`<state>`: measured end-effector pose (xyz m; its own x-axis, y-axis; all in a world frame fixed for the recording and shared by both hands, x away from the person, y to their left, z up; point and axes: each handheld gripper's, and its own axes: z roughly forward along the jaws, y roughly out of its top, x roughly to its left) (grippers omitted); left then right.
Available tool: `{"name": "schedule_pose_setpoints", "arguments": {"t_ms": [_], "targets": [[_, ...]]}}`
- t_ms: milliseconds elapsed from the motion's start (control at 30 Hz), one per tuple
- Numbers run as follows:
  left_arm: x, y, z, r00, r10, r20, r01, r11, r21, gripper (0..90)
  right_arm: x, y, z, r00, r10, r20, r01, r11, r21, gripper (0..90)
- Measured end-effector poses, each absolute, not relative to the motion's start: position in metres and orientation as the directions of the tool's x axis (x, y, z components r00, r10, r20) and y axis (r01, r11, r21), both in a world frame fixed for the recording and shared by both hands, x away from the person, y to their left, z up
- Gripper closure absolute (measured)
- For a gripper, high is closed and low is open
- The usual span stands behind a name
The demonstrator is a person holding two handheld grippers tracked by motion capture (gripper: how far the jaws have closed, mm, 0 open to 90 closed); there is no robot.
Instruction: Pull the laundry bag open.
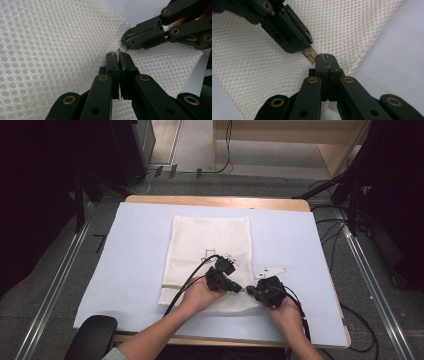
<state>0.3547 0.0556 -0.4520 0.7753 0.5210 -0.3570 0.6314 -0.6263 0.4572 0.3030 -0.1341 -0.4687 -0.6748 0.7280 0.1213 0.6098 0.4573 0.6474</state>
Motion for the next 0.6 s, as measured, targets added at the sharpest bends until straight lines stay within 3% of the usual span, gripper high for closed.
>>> {"name": "schedule_pose_setpoints", "arguments": {"t_ms": [400,600], "targets": [[0.352,0.070,-0.448,0.783,0.535,-0.317,0.620,-0.637,0.457,89.3,0.301,-0.134,-0.469,-0.674,0.729,0.115,0.604,0.455,0.654,90.0],[0.356,0.089,-0.446,0.754,0.545,-0.366,0.656,-0.597,0.461,89.2,0.301,-0.137,-0.471,-0.669,0.734,0.114,0.604,0.448,0.659,90.0]]}}
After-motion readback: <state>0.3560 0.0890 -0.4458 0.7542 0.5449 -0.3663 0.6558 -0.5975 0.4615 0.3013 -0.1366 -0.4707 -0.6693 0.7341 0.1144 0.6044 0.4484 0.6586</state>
